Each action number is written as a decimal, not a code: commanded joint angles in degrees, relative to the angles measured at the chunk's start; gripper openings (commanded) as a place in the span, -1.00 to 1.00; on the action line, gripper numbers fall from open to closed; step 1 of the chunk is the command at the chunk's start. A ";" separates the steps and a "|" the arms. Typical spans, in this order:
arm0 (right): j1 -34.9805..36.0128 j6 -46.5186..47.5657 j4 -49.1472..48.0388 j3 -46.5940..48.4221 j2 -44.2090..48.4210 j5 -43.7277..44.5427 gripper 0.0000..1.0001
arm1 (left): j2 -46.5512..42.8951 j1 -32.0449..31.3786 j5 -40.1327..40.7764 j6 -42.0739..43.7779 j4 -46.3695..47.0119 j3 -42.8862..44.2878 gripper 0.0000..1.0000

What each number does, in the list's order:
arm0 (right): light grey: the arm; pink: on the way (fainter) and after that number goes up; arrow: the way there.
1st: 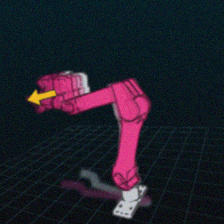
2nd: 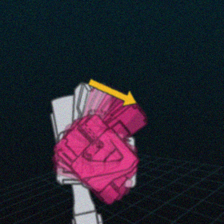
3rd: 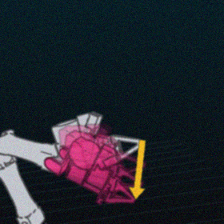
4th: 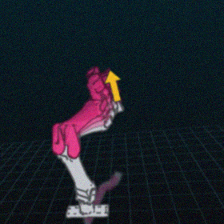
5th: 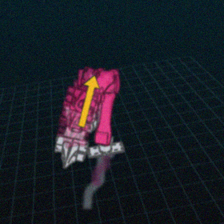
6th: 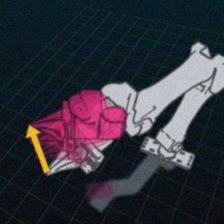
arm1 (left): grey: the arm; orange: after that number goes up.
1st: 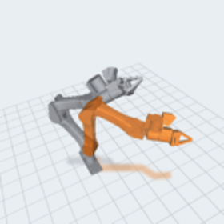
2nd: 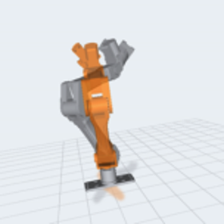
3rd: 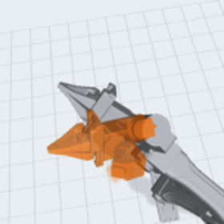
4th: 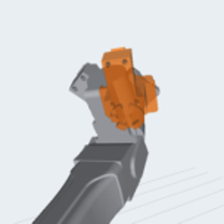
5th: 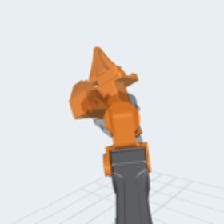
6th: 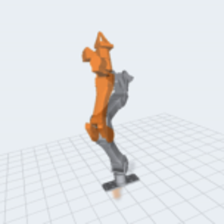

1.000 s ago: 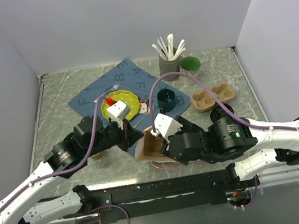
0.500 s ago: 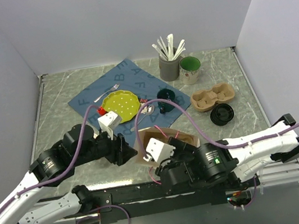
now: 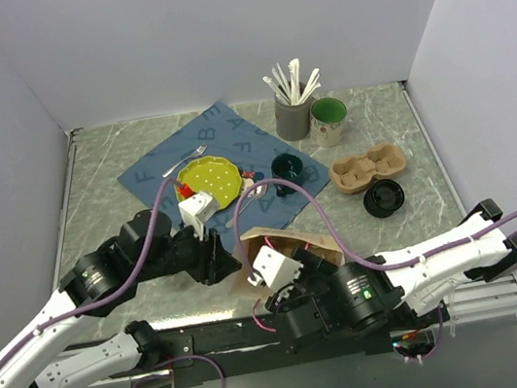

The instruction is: Pack the takeout coffee

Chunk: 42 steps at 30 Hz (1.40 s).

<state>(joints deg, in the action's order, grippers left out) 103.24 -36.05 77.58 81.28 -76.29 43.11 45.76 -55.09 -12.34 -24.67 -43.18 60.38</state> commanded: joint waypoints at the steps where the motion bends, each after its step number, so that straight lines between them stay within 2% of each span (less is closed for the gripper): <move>1: 0.21 -3.23 9.34 -0.15 1.85 3.56 -0.06 | 1.35 0.16 -1.99 0.67 4.59 0.97 -0.15; 2: 0.29 -3.32 9.34 -0.06 1.67 3.64 -0.06 | 1.44 0.07 -2.07 0.58 4.94 0.97 -0.23; 3: 0.21 -3.15 9.43 0.02 1.59 3.82 -0.06 | 1.70 0.07 -2.08 0.50 5.29 1.14 -0.39; 5: -0.23 -2.54 9.17 0.37 1.50 4.00 -0.04 | 1.70 0.07 -1.81 0.23 5.39 1.23 -0.54; 6: -0.58 -0.70 8.04 0.46 1.67 3.82 -0.04 | 1.70 0.07 -1.46 0.14 5.47 1.06 -0.67; 8: -2.16 1.41 6.45 0.46 2.37 2.77 -0.03 | 1.35 0.16 -0.59 0.32 5.65 0.97 -0.81; 9: -3.12 4.03 4.53 0.55 2.55 2.24 -0.03 | 1.09 0.16 0.20 0.58 5.82 0.62 -0.97; 16: -13.93 17.31 -3.39 1.16 5.54 -5.40 -0.05 | -1.11 0.07 6.88 5.14 13.20 -3.69 -0.98; 21: -19.20 26.01 -6.03 2.40 5.19 -8.31 -0.06 | -1.73 0.07 5.40 10.15 24.00 -7.64 -0.98; 27: -24.75 37.52 -13.67 -0.76 6.85 -17.08 -0.06 | -1.29 1.12 0.39 17.37 31.39 -10.89 -0.98; 33: -28.62 47.46 -15.53 -3.31 7.21 -22.36 -0.05 | -4.44 3.41 -4.26 19.04 31.32 -13.53 -0.98; 38: -30.20 50.46 -14.65 -6.39 8.79 -25.97 -0.06 | -11.64 3.50 -8.13 19.74 32.37 -19.14 -0.98; 42: -30.03 49.59 -14.82 -11.21 10.54 -26.59 -0.12 | -13.85 3.59 -13.67 19.92 32.71 -21.18 -0.98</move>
<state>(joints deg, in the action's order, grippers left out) 73.45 11.73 63.20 73.47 -68.66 18.65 34.22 -51.77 -18.59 -6.46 -14.70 40.56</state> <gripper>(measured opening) 0.755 0.019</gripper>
